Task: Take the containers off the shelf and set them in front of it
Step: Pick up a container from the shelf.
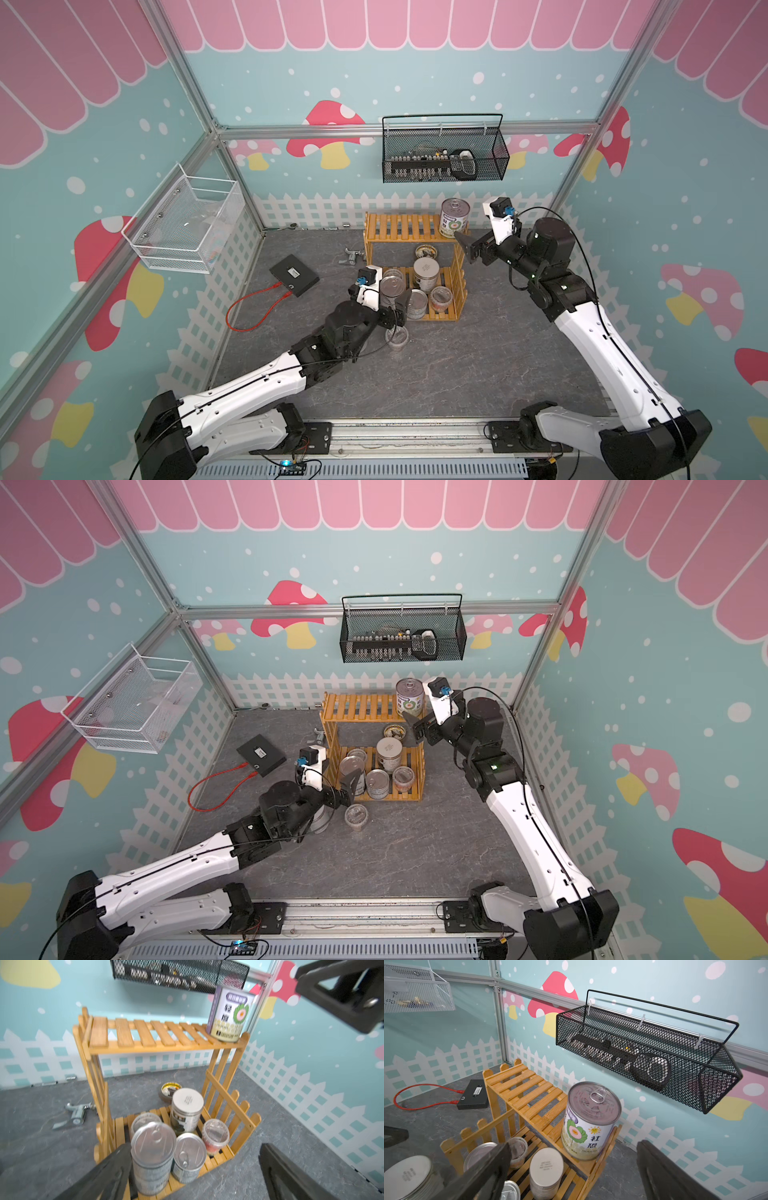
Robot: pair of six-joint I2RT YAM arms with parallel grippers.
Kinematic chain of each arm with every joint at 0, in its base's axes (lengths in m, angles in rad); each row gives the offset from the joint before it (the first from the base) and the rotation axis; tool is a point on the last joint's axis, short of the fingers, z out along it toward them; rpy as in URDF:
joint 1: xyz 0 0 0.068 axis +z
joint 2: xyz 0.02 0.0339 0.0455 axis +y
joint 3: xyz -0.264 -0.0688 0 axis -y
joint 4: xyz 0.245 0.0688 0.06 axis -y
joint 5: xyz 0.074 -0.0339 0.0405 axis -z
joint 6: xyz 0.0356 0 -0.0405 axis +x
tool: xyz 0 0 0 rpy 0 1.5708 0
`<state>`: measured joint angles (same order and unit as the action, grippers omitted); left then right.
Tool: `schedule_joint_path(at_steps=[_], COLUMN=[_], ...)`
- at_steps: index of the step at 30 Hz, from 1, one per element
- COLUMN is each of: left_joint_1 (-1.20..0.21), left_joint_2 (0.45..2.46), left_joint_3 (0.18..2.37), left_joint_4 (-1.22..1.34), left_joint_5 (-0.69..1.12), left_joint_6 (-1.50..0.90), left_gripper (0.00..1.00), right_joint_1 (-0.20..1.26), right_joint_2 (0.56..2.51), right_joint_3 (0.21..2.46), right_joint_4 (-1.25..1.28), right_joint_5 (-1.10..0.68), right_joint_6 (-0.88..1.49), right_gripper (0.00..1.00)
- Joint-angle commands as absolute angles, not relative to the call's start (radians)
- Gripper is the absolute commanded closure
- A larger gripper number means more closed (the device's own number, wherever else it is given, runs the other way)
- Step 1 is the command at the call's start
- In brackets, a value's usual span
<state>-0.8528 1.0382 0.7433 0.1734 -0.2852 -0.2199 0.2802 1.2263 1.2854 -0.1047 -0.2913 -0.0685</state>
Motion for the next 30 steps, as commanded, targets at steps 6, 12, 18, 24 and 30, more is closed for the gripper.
schedule_joint_path(at_steps=[6,12,18,24,30], left_joint_1=[-0.627,-0.557,-0.538,-0.531,-0.523], left_joint_2=[0.997,0.989,0.989,0.994,1.0], left_joint_3=[0.827,0.837,0.822,0.819,0.817], left_joint_4=[0.156,0.147,0.141,0.143,0.144], left_joint_5=[0.179,0.281,0.295,0.302,0.317], left_joint_6=[-0.173,-0.199,-0.206,-0.209,-0.212], left_gripper=[0.01,0.01,0.01,0.01,0.01], right_joint_1=[0.248,0.242,0.241,0.241,0.242], right_joint_2=[1.395,1.483,1.531,1.55,1.587], right_joint_3=[1.454,1.499,1.514,1.519,1.556], right_joint_4=[-0.109,-0.141,-0.152,-0.105,-0.114], right_joint_5=[-0.376,-0.4,-0.372,-0.393,-0.415], right_joint_6=[-0.102,-0.104,-0.106,-0.093,-0.086], right_gripper=[0.01,0.01,0.01,0.01,0.1])
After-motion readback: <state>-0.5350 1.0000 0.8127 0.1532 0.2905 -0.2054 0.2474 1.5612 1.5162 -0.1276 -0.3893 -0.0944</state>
